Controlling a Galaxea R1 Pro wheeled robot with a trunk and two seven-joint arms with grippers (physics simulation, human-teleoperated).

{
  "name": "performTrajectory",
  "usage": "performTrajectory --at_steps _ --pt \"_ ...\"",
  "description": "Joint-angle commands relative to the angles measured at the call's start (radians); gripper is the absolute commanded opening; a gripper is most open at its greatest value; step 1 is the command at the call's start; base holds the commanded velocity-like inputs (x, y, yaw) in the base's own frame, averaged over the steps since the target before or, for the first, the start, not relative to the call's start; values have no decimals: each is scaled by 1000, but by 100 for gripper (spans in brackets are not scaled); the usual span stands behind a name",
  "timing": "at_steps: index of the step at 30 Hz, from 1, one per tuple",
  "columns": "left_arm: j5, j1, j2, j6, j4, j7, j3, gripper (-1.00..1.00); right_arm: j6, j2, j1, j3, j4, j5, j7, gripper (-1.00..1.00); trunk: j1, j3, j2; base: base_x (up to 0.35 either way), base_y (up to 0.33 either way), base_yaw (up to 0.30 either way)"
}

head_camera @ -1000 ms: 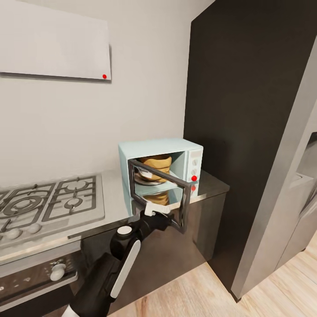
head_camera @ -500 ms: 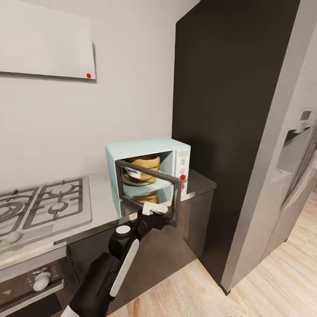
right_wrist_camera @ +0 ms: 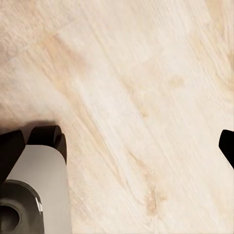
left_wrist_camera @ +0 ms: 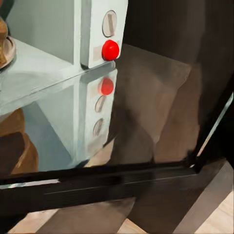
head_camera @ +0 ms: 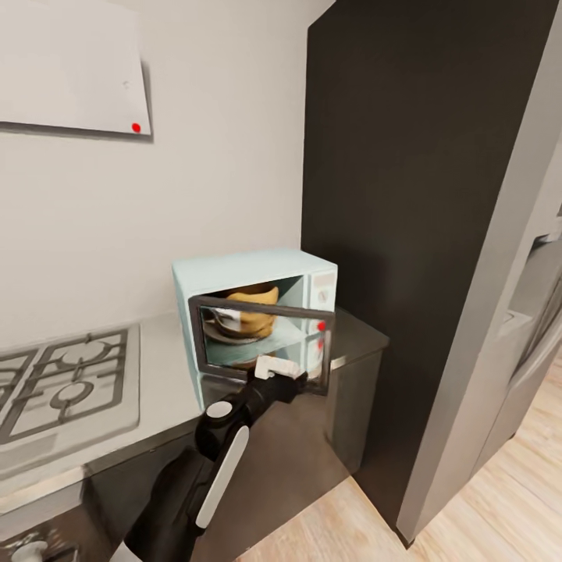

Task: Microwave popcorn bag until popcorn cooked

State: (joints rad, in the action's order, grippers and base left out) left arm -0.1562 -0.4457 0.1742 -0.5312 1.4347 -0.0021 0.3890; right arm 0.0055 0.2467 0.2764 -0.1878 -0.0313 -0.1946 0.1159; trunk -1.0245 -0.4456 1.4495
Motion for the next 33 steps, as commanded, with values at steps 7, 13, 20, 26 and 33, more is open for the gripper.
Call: performTrajectory --at_steps 7,13,20,26,33 --pt "-5 -1 0 -4 -9 1 1 100 -1 -2 1 -9 -2 -10 3 100 -1 -1 1 178 0 -18" --pt "-3 -1 0 -3 -14 1 1 100 5 -6 1 -9 -2 -9 3 100 -1 2 1 5 0 -208" --pt "-1 -1 0 -3 -14 1 1 100 4 -4 1 -9 -2 -9 3 100 -1 5 1 113 0 -222" --pt "-1 -1 0 -1 -14 1 1 100 2 -3 1 -9 -2 -9 2 100 -1 7 1 233 0 -175" --pt "-2 -1 0 0 -12 1 -1 100 -1 0 1 -9 -2 -9 2 100 -1 7 1 228 0 -132"
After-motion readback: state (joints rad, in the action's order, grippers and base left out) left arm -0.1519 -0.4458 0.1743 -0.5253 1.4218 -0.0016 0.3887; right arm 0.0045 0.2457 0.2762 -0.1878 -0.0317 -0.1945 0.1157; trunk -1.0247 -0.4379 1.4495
